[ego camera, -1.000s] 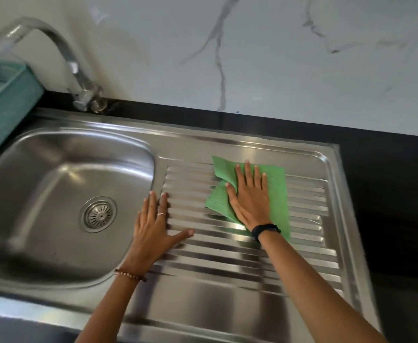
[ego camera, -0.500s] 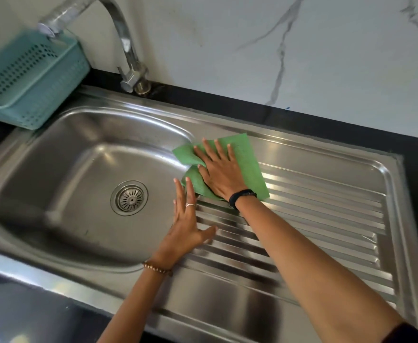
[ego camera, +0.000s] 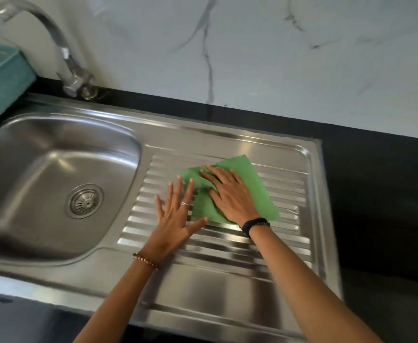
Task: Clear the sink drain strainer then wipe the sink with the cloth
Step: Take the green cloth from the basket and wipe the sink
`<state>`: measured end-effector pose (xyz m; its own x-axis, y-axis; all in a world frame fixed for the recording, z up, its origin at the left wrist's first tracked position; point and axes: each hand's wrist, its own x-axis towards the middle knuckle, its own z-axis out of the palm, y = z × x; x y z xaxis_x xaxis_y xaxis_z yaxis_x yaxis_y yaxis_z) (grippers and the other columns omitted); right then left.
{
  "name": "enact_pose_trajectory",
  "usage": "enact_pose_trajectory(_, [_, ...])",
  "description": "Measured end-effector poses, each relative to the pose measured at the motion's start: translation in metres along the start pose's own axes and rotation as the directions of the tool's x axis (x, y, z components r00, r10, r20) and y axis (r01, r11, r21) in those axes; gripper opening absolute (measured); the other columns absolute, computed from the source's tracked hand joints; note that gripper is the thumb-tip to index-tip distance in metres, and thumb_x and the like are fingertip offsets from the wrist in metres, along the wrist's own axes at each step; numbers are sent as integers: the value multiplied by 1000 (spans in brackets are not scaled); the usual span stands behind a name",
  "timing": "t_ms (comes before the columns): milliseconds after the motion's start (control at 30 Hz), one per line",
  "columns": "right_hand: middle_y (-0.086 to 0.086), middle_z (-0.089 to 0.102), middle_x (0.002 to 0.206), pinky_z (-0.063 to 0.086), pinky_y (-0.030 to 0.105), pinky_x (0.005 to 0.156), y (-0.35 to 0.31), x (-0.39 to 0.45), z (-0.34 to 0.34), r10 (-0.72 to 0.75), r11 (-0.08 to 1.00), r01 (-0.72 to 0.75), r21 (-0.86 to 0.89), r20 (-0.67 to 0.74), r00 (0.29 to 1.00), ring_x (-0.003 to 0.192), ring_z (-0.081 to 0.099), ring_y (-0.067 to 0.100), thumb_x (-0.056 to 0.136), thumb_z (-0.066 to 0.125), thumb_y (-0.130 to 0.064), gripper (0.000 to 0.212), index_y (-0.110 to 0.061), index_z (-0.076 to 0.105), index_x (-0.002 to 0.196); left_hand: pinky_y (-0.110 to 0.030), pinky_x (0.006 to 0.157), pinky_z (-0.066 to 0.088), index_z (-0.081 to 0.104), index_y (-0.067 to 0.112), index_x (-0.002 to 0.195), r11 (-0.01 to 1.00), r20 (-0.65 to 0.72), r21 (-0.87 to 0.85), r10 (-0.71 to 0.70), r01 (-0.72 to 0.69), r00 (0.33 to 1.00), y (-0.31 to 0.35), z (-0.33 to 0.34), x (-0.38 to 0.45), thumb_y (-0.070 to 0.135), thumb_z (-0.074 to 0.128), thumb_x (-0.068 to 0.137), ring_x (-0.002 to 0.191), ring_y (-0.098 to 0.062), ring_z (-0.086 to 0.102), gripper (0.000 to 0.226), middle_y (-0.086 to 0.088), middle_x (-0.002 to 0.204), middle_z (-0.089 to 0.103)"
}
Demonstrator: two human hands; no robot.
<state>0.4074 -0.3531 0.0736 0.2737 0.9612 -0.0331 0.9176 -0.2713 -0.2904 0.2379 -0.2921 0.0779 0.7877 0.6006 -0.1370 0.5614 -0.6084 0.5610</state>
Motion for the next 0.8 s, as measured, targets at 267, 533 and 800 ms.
enact_pose_trajectory(267, [-3,16,158,3,42,120,87,-79,-21,350,936,-353,-14,-95,932,145,14,14,100,27,-33,51,-29,12,148,-53,113,-12,-4,45,143,914,241,327,166,-241,956,48,39,12,65,32,86,145,-15,-14,71,11,156,-15])
enact_pose_trajectory(533, [11,28,153,14,45,117,49,-120,-7,571,810,-586,7,-231,787,142,25,27,93,8,-42,62,-13,22,146,-48,115,-11,1,44,144,921,250,305,169,-243,953,45,35,10,62,35,87,145,-12,-13,68,12,157,-12])
enact_pose_trajectory(800, [9,12,158,8,47,118,60,-87,-11,660,741,-672,1,-183,728,145,14,25,99,24,-33,54,-17,13,149,-40,114,-16,-1,34,145,943,219,239,179,-231,959,12,12,5,55,39,90,145,-14,-13,71,10,151,-18])
